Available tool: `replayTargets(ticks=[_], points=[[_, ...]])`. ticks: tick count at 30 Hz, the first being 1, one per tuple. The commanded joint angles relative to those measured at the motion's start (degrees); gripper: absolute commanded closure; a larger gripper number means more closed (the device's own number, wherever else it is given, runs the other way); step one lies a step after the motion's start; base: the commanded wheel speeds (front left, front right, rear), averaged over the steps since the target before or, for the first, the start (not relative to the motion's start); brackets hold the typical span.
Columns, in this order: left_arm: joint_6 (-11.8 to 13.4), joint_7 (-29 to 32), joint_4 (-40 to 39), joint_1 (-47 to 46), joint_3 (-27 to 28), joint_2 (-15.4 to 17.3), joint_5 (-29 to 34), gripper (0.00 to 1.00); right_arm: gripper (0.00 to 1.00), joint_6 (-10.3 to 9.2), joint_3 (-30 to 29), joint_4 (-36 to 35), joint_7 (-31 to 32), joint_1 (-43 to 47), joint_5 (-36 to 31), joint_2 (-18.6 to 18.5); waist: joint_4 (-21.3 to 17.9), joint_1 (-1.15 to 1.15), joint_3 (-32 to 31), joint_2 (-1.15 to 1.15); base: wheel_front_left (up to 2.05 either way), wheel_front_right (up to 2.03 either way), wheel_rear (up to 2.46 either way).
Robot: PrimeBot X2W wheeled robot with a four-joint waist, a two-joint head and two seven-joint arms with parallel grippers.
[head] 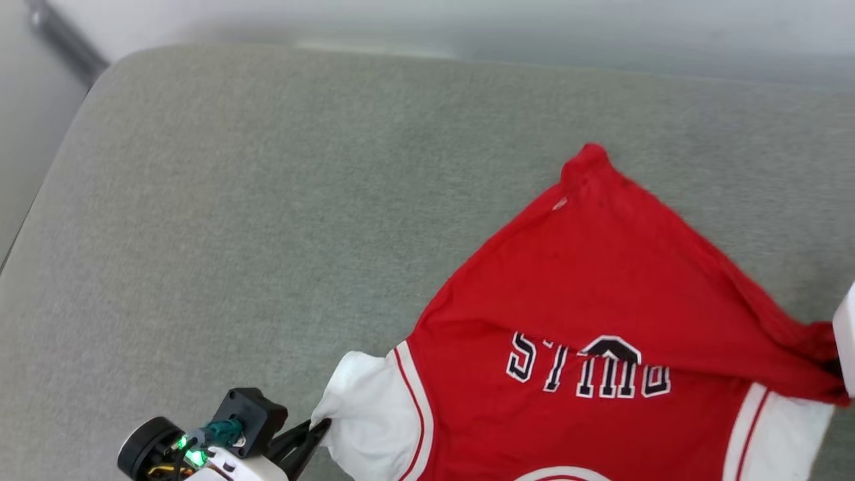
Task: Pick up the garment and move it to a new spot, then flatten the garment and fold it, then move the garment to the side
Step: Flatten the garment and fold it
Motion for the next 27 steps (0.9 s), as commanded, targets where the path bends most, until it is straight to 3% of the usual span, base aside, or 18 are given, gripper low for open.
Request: replayTargets(ticks=[1,13,23,24,25,27], points=[[0.7,0.0,-0.2,1.0,0.4,0.3,-0.2,1.00,1.00,-0.02,-0.3,-1.4,-0.4,2.5,1.0,0.1,-3.5,0.01,-3.6,0.00,0.00,0.00,0.00],[3.8,-0.5,-1.3,3.8,1.4,-0.2,-1.2,1.00,1.00,-0.02,-5.3,-11.8,-1.0,20.7,5.5,3.5,-6.9,0.01,-7.2,0.00,0.00,0.00,0.00],[4.2,-0.7,-1.4,4.1,0.9,-0.7,-1.4,1.00,1.00,-0.02,-6.7,-11.0,-4.1,26.6,4.7,6.1,-7.3,0.01,-7.7,0.00,0.00,0.00,0.00],[4.3,-0.6,-1.5,4.1,0.9,-0.5,-1.4,1.00,0.16,-0.02,-7.2,-11.0,-5.1,25.8,4.0,6.2,-7.3,0.01,-7.7,0.00,0.00,0.00,0.00],[4.3,-0.5,-1.7,4.2,0.9,-0.4,-1.3,1.00,0.00,-0.02,-7.1,-10.9,-5.4,25.1,4.1,6.6,-7.2,0.01,-7.7,0.00,0.00,0.00,0.00],[4.3,-0.3,-1.8,4.3,0.7,-0.2,-1.3,1.00,0.00,-0.02,-6.9,-11.2,-5.8,23.7,4.9,6.8,-6.9,0.01,-7.8,0.00,0.00,0.00,0.00]])
